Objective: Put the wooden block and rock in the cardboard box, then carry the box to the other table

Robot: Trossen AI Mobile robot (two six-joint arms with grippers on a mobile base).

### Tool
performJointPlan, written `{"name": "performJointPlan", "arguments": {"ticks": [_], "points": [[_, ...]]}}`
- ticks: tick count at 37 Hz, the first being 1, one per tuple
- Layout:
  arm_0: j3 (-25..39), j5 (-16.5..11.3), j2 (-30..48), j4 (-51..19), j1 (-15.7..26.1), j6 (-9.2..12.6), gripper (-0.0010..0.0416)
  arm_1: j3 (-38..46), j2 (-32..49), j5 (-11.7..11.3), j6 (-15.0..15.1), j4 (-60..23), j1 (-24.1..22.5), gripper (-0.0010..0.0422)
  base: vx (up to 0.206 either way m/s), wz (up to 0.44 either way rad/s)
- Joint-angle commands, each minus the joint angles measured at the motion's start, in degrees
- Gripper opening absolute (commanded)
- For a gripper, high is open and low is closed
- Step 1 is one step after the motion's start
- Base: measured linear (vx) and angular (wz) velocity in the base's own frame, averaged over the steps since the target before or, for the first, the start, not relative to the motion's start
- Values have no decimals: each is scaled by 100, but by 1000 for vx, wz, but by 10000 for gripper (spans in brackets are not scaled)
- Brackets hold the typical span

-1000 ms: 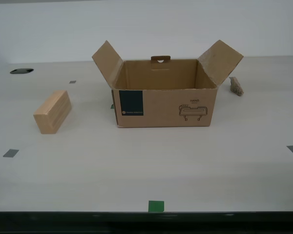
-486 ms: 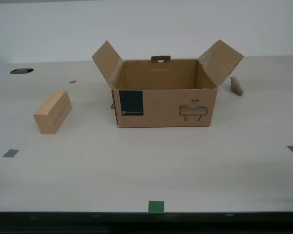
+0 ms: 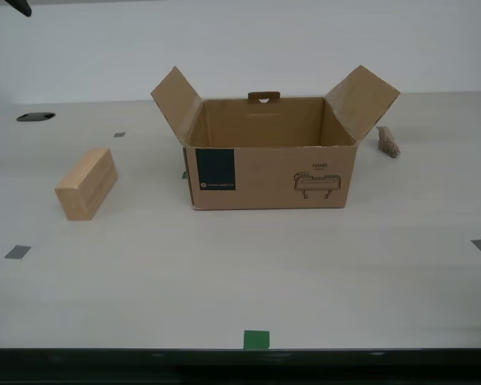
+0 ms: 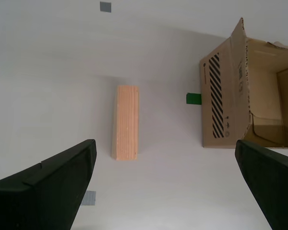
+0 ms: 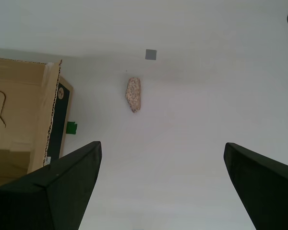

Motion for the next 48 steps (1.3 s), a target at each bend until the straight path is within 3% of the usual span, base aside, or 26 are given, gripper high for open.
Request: {"name": "performJointPlan", "arguments": {"ticks": [1, 9, 15, 19, 27, 36, 48], "points": [[20, -31, 151, 122, 4, 13, 354, -286, 2, -7, -7, 214, 0, 396, 0, 0], [72, -170, 566, 223, 7, 15, 354, -468, 549, -155, -4, 334, 0, 396, 0, 0], [70, -197, 798, 356, 11, 15, 355, -468, 1143, -157, 83, 376, 0, 396, 0, 0], [83, -400, 931, 516, 13, 20, 353, -468, 1458, -157, 125, 380, 0, 396, 0, 0], [313, -433, 1279, 514, 15, 37, 350, -459, 1899, -160, 151, 529, 0, 396, 0, 0], [833, -433, 1805, 369, 26, 50, 351, -461, 2188, -177, 149, 656, -2, 396, 0, 0], [1980, -507, 2706, -129, 42, 68, 351, -461, 2243, -192, 149, 787, -4, 396, 0, 0]]}}
